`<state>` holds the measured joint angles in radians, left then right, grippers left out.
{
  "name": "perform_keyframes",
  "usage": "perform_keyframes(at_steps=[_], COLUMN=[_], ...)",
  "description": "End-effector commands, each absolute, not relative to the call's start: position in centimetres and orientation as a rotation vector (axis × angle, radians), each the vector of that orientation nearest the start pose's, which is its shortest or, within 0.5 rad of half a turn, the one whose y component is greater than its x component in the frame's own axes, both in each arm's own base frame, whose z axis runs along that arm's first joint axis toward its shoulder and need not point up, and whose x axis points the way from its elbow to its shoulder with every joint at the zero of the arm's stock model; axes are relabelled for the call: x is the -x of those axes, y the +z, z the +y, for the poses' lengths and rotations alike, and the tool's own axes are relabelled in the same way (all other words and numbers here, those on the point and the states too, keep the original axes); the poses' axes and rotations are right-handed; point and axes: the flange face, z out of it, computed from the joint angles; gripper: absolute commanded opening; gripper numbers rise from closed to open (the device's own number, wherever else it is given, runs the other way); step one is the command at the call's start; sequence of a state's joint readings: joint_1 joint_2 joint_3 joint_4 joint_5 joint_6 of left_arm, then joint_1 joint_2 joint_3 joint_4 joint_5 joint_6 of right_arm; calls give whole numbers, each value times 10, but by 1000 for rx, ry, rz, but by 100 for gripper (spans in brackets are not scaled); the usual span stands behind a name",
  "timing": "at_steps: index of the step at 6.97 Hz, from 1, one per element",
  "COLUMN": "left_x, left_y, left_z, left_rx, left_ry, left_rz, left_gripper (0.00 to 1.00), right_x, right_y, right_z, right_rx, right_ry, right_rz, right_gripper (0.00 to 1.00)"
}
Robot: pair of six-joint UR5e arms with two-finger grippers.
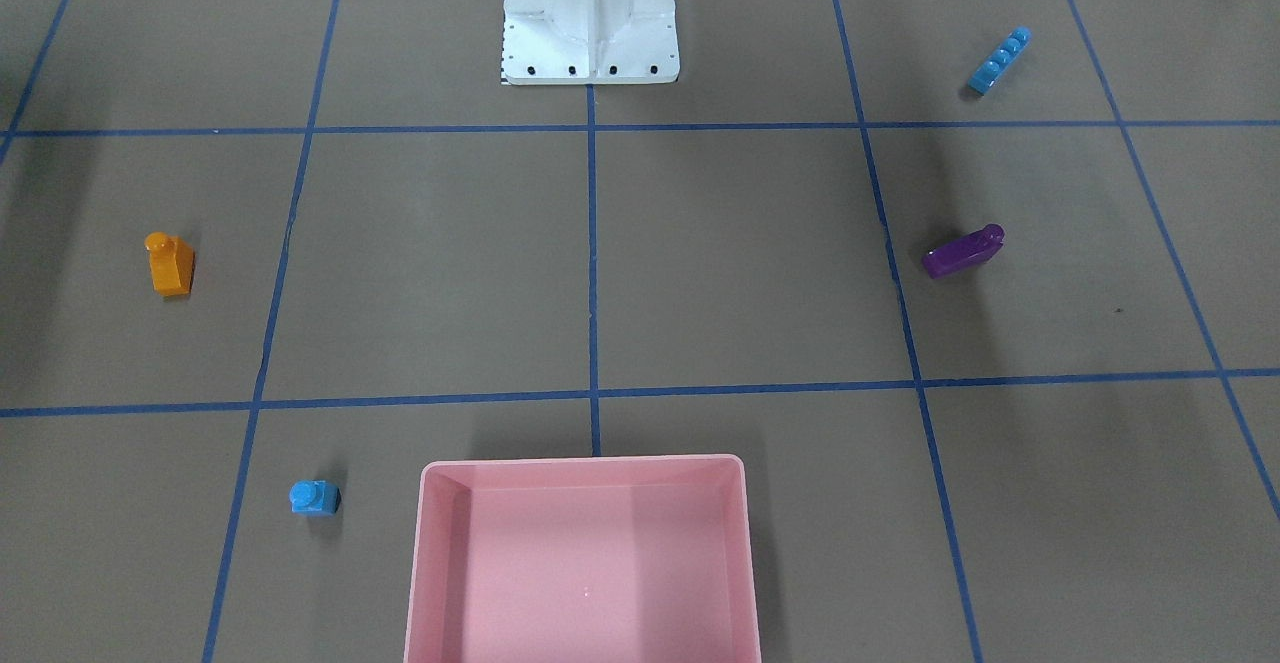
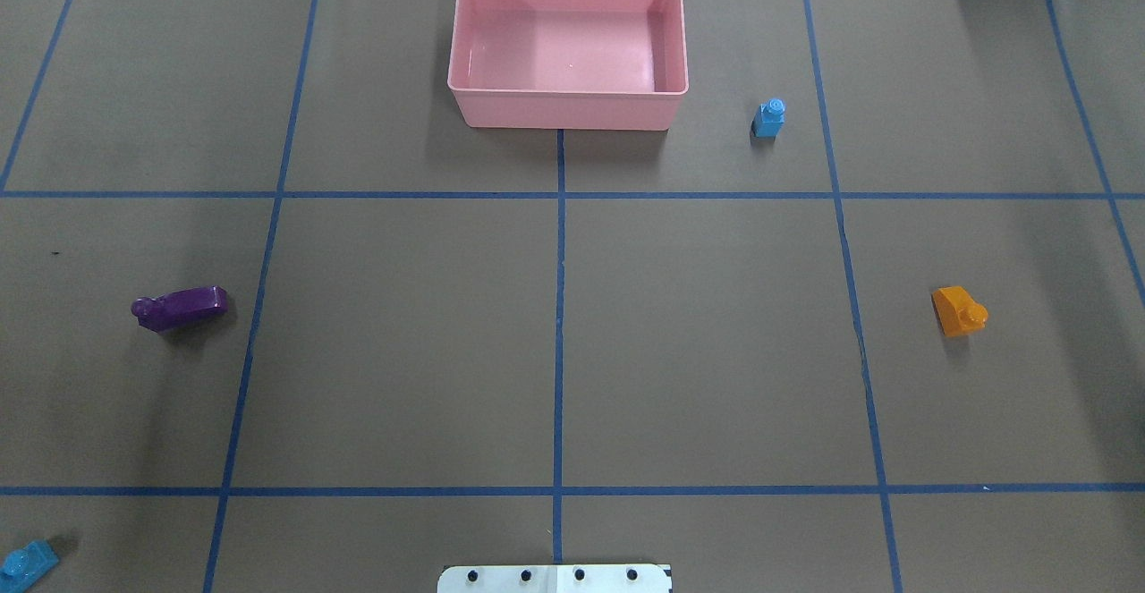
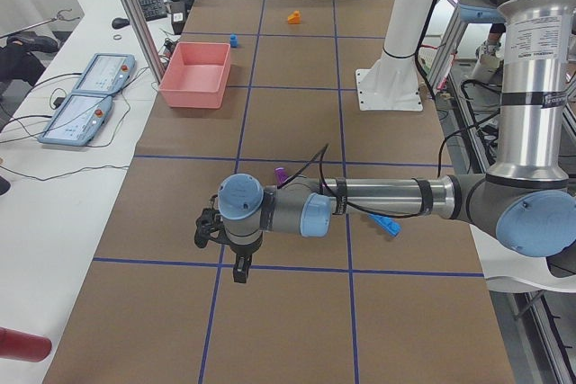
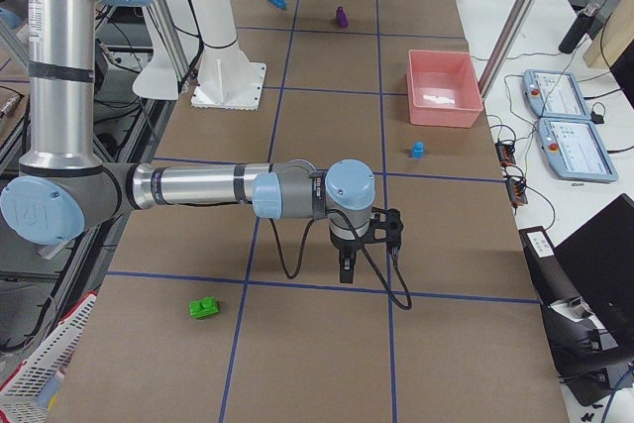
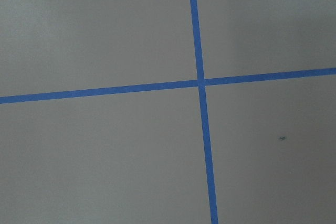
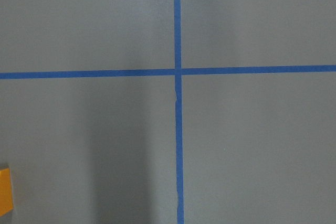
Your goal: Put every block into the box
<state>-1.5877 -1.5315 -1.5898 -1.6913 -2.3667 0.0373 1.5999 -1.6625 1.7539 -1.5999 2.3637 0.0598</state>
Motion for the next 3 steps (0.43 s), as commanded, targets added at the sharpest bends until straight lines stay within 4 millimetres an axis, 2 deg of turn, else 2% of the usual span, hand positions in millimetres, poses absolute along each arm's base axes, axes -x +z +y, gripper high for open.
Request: perform_keyframes(at_steps=[1,3], left_x=[70,70], left_y=[653,647], left_z=[-480,-484], left_rx=[-118,-132], left_ry=[58,65], left_rz=[793,792], left_gripper=[100,100], right_x=[-77,-76], right_y=[609,610], right_z=[-453,-450], right_rx=[-59,-55], right_ry=[57,57], right_rz=[-780,-786], right_gripper=[100,100])
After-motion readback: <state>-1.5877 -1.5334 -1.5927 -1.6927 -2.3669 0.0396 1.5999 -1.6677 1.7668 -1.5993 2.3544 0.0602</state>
